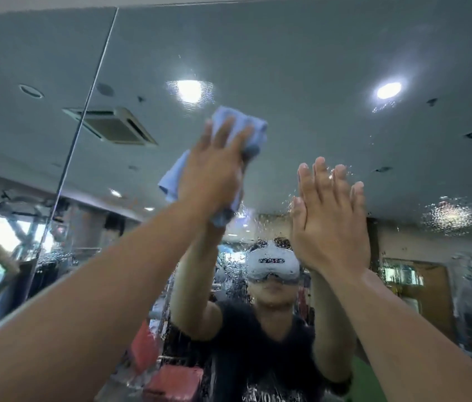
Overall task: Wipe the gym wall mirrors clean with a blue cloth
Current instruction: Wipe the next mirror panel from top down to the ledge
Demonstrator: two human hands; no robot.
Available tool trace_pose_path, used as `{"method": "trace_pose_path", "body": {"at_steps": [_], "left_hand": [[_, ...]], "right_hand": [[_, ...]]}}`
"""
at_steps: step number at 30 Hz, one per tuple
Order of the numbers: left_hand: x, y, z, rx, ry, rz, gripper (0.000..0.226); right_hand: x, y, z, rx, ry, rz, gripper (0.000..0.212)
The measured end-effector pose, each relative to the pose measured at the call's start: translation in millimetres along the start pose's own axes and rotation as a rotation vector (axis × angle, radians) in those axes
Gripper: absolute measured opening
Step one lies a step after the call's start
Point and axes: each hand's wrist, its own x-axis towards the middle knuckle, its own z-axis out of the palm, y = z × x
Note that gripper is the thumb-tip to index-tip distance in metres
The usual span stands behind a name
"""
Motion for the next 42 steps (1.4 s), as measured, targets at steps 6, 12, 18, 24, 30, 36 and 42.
{"method": "trace_pose_path", "body": {"at_steps": [6, 12, 18, 24, 30, 36, 42], "left_hand": [[-105, -33, -9, -0.016, -0.009, 0.244, 0.061], [-76, -110, -32, -0.079, 0.033, -0.23, 0.054], [4, -55, -23, -0.005, 0.081, -0.184, 0.055], [-36, 0, 1, 0.011, -0.006, 0.223, 0.055], [-94, -82, -24, -0.055, 0.034, 0.153, 0.059], [7, -116, -34, -0.131, 0.131, -0.397, 0.069], [48, 0, 1, 0.064, -0.033, 0.008, 0.065]], "right_hand": [[-1, 0, -3, 0.021, -0.018, 0.004, 0.063], [-2, -4, -1, 0.015, 0.008, 0.026, 0.062], [-3, -4, 0, -0.01, 0.03, 0.023, 0.062], [-2, -2, 0, 0.027, 0.017, 0.021, 0.063], [-2, -3, 0, 0.006, 0.0, 0.021, 0.063], [-1, -7, 1, -0.007, 0.019, 0.03, 0.063], [-3, -5, 2, -0.006, 0.045, 0.025, 0.062]]}}
